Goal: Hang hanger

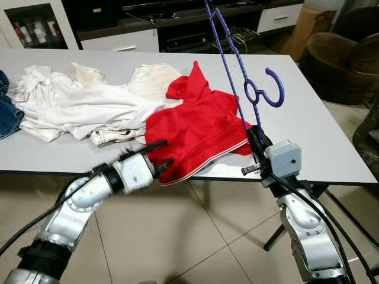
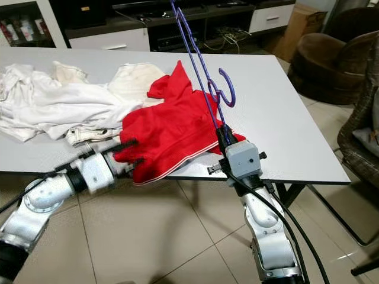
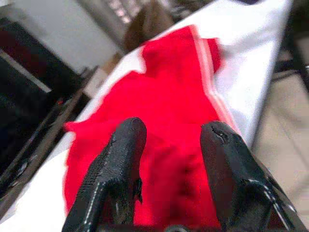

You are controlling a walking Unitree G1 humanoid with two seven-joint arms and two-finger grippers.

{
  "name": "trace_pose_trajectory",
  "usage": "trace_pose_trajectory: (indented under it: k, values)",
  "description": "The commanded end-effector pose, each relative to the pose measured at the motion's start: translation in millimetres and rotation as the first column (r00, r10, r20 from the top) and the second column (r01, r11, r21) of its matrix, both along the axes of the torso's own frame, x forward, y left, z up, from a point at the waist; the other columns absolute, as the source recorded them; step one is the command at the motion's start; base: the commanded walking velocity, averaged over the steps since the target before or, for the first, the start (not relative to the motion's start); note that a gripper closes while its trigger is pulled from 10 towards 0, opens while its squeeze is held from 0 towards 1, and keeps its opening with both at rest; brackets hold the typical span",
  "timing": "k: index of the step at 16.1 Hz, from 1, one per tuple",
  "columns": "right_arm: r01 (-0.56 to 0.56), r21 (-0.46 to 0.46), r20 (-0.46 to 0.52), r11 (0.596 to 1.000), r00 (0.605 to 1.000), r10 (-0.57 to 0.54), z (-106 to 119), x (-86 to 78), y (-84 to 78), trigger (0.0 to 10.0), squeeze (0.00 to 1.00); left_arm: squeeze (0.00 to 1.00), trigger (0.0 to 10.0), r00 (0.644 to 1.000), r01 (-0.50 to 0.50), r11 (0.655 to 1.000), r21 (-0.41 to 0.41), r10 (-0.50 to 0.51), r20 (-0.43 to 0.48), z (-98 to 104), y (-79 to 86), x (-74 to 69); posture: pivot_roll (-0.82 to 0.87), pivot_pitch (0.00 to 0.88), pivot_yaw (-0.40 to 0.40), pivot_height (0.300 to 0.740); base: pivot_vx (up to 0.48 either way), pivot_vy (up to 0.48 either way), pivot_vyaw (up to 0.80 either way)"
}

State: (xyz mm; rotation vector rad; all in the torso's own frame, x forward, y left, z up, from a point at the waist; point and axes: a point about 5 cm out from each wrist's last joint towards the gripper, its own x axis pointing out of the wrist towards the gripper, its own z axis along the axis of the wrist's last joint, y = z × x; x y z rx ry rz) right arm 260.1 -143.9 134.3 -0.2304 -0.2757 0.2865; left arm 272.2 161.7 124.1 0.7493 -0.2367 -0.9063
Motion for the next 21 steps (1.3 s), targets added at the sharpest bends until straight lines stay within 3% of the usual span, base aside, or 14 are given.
trace_pose_trajectory:
  k: [1, 6, 7, 9, 10, 12, 13, 14, 15, 21]
  values:
    - [0.007, 0.002, 0.025, 1.000, 1.000, -0.008, 7, 1.9, -1.8, 10.0, 0.00, 0.00, 10.0, 0.998, 0.069, 0.997, 0.046, -0.069, -0.002, -4, -6.2, -8.7, 0.08, 0.007, 0.012, 0.740, 0.000, 0.000, 0.00]
    - [0.008, 0.003, 0.021, 1.000, 1.000, -0.008, 6, 2.4, -2.0, 10.0, 0.00, 0.00, 10.0, 0.997, 0.036, 0.998, 0.042, -0.034, -0.063, -17, 1.3, -7.7, 0.09, 0.005, 0.010, 0.740, 0.000, 0.000, 0.00]
    - [0.008, 0.002, 0.023, 1.000, 1.000, -0.008, 6, 3.5, -2.2, 10.0, 0.00, 0.28, 10.0, 0.995, -0.004, 1.000, 0.010, 0.005, -0.098, -21, 6.9, -4.0, 0.08, 0.003, 0.009, 0.740, 0.000, 0.000, 0.00]
    - [0.008, 0.002, 0.023, 1.000, 1.000, -0.008, 7, 3.6, -2.2, 10.0, 0.00, 0.28, 10.0, 0.994, -0.011, 1.000, 0.002, 0.011, -0.105, -22, 7.8, -3.4, 0.08, 0.003, 0.009, 0.740, 0.000, 0.000, 0.00]
    - [0.008, 0.002, 0.024, 1.000, 1.000, -0.008, 7, 3.7, -2.2, 10.0, 0.00, 1.00, 10.0, 0.993, -0.024, 0.999, -0.025, 0.021, -0.118, -22, 8.4, -2.4, 0.08, 0.001, 0.008, 0.740, 0.000, 0.000, 0.00]
    - [0.007, 0.002, 0.025, 1.000, 1.000, -0.007, 7, 4.4, -1.5, 10.0, 0.00, 1.00, 10.0, 0.988, -0.095, 0.992, -0.080, 0.084, -0.133, -28, 10.0, 4.7, 0.08, 0.000, 0.008, 0.740, 0.000, 0.000, 0.00]
    - [0.007, 0.002, 0.025, 1.000, 1.000, -0.007, 7, 5.2, -1.1, 10.0, 0.00, 0.37, 10.0, 0.984, -0.121, 0.989, -0.089, 0.108, -0.139, -32, 9.2, 8.3, 0.08, 0.000, 0.007, 0.740, 0.000, 0.000, 0.00]
    - [0.006, 0.002, 0.025, 1.000, 1.000, -0.007, 7, 5.6, -1.0, 10.0, 0.00, 0.37, 10.0, 0.984, -0.125, 0.988, -0.092, 0.111, -0.142, -32, 8.7, 9.1, 0.08, 0.000, 0.007, 0.740, 0.000, 0.000, 0.00]
    - [0.006, 0.002, 0.026, 1.000, 1.000, -0.006, 8, 5.9, -0.7, 10.0, 0.00, 0.00, 10.0, 0.982, -0.134, 0.986, -0.098, 0.119, -0.144, -34, 8.3, 11.4, 0.08, 0.000, 0.007, 0.740, 0.000, 0.000, 0.00]
    - [0.016, 0.003, 0.029, 1.000, 0.999, -0.017, 8, 5.9, -1.6, 10.0, 0.00, 0.00, 10.0, 0.973, -0.128, 0.992, 0.011, 0.127, -0.191, -49, 8.5, 18.2, 0.06, 0.000, 0.014, 0.740, 0.000, 0.000, 0.00]
